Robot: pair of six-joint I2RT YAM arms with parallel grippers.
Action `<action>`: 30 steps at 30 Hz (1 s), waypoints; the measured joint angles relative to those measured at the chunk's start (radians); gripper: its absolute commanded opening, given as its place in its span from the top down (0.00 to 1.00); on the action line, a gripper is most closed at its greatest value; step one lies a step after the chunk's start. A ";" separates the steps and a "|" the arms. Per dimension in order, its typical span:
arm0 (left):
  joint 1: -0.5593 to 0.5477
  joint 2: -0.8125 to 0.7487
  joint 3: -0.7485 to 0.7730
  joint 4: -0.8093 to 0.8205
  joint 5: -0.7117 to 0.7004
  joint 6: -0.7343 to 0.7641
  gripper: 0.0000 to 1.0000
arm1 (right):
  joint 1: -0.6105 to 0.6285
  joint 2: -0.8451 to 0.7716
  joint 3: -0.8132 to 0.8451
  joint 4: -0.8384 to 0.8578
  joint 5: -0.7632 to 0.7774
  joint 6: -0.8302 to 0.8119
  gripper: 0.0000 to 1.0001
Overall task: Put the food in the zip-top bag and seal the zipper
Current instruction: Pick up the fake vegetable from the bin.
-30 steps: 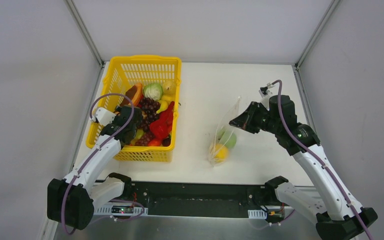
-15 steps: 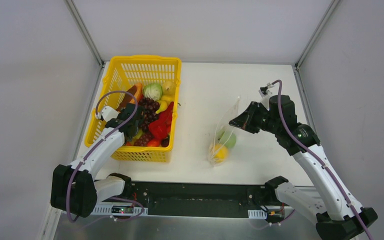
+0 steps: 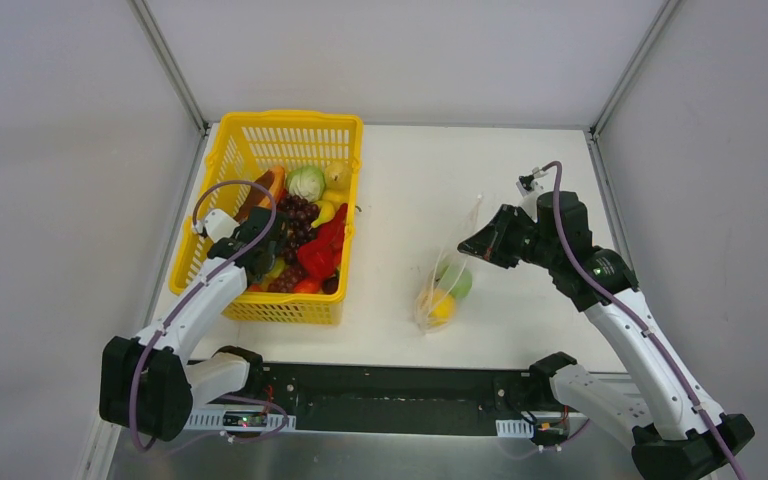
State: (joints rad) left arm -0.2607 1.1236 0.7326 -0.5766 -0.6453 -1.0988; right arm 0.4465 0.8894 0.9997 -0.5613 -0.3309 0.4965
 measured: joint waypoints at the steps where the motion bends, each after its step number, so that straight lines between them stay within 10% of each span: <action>1: 0.000 -0.008 0.000 0.000 0.000 0.008 0.98 | 0.000 0.000 0.000 0.000 0.000 0.000 0.99; 16: -0.074 -0.170 0.051 -0.012 0.026 0.169 1.00 | 0.000 0.000 0.000 0.000 0.001 0.000 0.99; 30: -0.140 -0.246 0.341 0.062 0.407 0.419 1.00 | 0.000 0.002 0.053 -0.077 0.042 -0.011 1.00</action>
State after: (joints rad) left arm -0.4007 0.8776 1.0740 -0.5148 -0.2379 -0.6800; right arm 0.4465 0.8917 1.0523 -0.6384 -0.2886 0.4858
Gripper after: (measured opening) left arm 0.551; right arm 0.009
